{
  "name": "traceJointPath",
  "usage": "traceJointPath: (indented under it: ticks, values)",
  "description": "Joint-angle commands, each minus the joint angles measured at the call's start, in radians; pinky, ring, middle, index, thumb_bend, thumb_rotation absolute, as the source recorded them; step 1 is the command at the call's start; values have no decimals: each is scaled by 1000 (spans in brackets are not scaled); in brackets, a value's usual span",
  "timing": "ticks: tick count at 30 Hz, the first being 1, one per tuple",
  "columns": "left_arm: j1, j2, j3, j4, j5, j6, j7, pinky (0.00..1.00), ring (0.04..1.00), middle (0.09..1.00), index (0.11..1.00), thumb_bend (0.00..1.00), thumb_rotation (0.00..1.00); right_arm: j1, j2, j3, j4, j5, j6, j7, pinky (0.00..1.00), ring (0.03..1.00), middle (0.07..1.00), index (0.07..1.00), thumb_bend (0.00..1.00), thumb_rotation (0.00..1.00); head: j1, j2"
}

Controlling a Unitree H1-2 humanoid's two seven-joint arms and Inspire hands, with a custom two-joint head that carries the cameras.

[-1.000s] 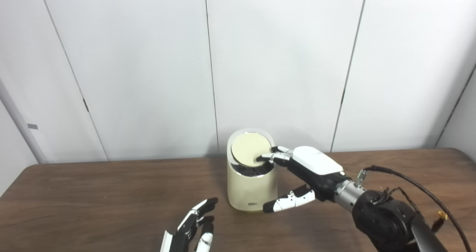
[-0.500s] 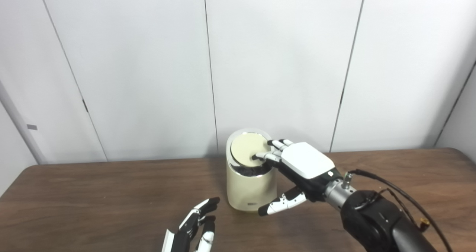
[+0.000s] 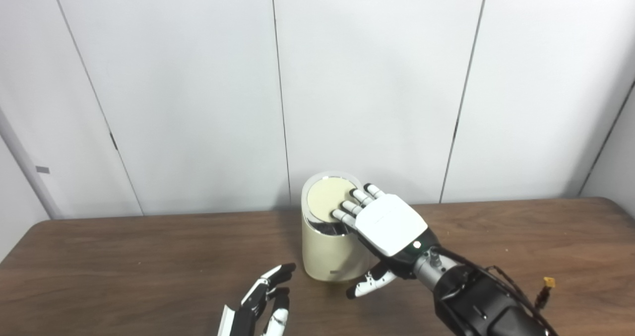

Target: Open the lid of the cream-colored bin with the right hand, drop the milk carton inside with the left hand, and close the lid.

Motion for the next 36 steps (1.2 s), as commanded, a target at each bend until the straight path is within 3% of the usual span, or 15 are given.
traceJointPath:
  ticks: [1, 10, 19, 22, 26, 28, 31, 36]
  values:
    - [2, 0, -7, 10, 0, -16, 3, 749, 825, 836, 822, 307, 723, 0, -8, 9, 14, -32, -26, 21, 941, 940, 894, 853, 715, 698, -2, 4]
    - [3, 7, -5, 5, -15, -9, -3, 752, 827, 835, 825, 295, 712, 17, -4, 2, 16, -58, -51, 19, 878, 912, 865, 834, 718, 730, -8, 4]
    - [6, 9, -7, 1, -26, -2, -8, 750, 829, 837, 826, 298, 706, 19, 18, -45, -6, -11, -39, 26, 905, 923, 886, 849, 690, 728, -4, 8]
    - [11, 8, -3, -7, -39, 15, -15, 754, 835, 839, 830, 309, 723, 30, 44, -93, -13, 48, -19, -19, 925, 948, 907, 860, 684, 699, -5, 10]
    - [18, -1, 9, -19, -37, 51, -9, 769, 839, 840, 835, 314, 823, 37, 80, -167, 1, 120, -1, -124, 969, 995, 946, 892, 670, 683, -6, 9]
    - [18, 1, 11, -20, -37, 57, -10, 769, 841, 842, 837, 301, 845, 30, 89, -188, 13, 136, -3, -164, 984, 999, 961, 912, 661, 719, -9, 9]
    - [16, 0, 12, -17, -32, 56, -9, 771, 843, 843, 834, 277, 836, 16, 100, -211, 25, 152, 2, -197, 999, 1000, 996, 968, 662, 790, -9, 9]
    - [10, 2, 14, 0, -38, 54, -11, 776, 844, 842, 837, 284, 835, -7, 113, -231, 46, 152, 29, -197, 1000, 1000, 1000, 999, 665, 824, -11, 1]
